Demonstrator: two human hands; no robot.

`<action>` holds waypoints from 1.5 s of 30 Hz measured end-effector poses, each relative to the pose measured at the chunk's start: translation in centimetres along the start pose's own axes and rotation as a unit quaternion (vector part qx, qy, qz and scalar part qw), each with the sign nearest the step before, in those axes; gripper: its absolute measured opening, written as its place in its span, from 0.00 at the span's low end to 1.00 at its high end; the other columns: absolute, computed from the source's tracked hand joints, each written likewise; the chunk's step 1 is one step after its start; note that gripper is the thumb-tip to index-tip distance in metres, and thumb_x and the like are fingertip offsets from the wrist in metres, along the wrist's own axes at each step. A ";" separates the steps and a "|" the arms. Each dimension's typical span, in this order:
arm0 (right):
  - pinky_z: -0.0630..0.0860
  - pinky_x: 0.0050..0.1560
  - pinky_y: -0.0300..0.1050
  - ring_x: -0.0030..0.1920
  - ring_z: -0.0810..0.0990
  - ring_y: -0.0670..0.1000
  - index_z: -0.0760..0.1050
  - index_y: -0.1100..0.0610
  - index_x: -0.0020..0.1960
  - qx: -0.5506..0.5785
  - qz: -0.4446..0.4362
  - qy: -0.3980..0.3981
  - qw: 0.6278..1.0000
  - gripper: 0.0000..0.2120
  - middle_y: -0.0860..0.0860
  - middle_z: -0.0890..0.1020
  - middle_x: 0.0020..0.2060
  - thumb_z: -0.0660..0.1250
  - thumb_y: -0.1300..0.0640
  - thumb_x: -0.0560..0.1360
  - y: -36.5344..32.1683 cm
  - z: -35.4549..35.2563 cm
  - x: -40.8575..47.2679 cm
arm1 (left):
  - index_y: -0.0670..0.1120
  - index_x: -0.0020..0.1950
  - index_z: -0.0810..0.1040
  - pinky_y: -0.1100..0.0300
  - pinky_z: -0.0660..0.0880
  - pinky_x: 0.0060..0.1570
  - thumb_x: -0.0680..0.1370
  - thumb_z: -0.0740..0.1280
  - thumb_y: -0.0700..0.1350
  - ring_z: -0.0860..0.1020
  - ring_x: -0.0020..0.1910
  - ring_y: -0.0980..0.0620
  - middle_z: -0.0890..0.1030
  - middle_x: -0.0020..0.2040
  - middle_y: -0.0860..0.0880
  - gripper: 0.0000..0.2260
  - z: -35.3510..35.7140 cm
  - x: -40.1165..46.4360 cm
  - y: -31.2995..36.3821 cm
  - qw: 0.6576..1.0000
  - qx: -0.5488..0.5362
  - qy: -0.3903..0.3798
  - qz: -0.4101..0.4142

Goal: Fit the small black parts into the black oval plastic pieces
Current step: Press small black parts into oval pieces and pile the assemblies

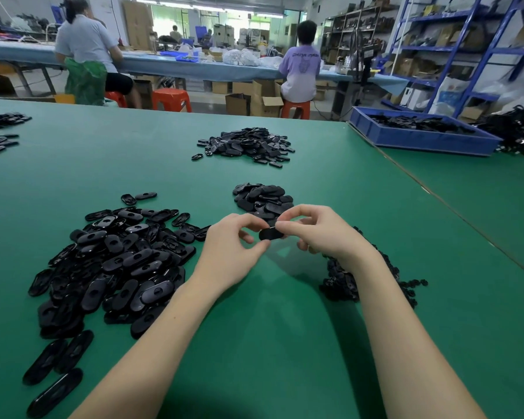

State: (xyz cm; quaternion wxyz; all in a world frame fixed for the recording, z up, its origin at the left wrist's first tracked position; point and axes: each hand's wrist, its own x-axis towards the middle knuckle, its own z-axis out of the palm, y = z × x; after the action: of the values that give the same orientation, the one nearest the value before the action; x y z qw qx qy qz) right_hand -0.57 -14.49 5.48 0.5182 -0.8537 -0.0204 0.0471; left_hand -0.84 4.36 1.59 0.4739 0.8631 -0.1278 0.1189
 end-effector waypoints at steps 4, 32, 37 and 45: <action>0.72 0.37 0.40 0.31 0.78 0.44 0.80 0.48 0.53 -0.091 0.043 -0.047 0.994 0.13 0.44 0.88 0.44 0.69 0.39 0.78 0.2 -0.5 -0.4 | 0.60 0.44 0.82 0.67 0.73 0.42 0.71 0.76 0.48 0.79 0.38 0.61 0.82 0.42 0.63 0.07 0.1 0.2 -0.8 0.998 0.054 -0.014 -0.018; 0.75 0.42 0.40 0.32 0.80 0.45 0.80 0.51 0.57 -0.105 0.073 -0.103 0.986 0.20 0.46 0.85 0.44 0.60 0.37 0.81 0.7 -0.2 -0.3 | 0.58 0.44 0.79 0.59 0.75 0.42 0.73 0.69 0.57 0.77 0.38 0.62 0.81 0.40 0.64 0.04 2.4 2.1 0.1 0.992 0.115 0.026 -0.052; 0.75 0.41 0.39 0.33 0.80 0.45 0.81 0.51 0.56 -0.115 0.071 -0.096 0.986 0.18 0.45 0.85 0.43 0.61 0.39 0.82 0.9 0.1 -0.1 | 0.57 0.45 0.78 0.58 0.77 0.45 0.74 0.70 0.55 0.75 0.36 0.62 0.82 0.42 0.62 0.04 0.1 1.4 -0.7 0.988 0.151 -0.009 -0.034; 0.75 0.37 0.38 0.33 0.79 0.45 0.81 0.50 0.52 -0.150 0.061 -0.082 0.983 0.15 0.45 0.85 0.42 0.64 0.39 0.81 1.3 0.6 0.4 | 0.54 0.57 0.79 0.49 0.68 0.61 0.76 0.69 0.53 0.69 0.63 0.44 0.79 0.56 0.50 0.11 -5.7 2.1 -3.7 0.939 0.335 0.024 -0.075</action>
State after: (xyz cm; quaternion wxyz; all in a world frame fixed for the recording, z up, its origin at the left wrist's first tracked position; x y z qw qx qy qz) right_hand -0.30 -14.51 4.04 0.3774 -0.9145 -0.0176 0.1446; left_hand 1.85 10.92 2.30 0.1680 0.9759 -0.0039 0.1392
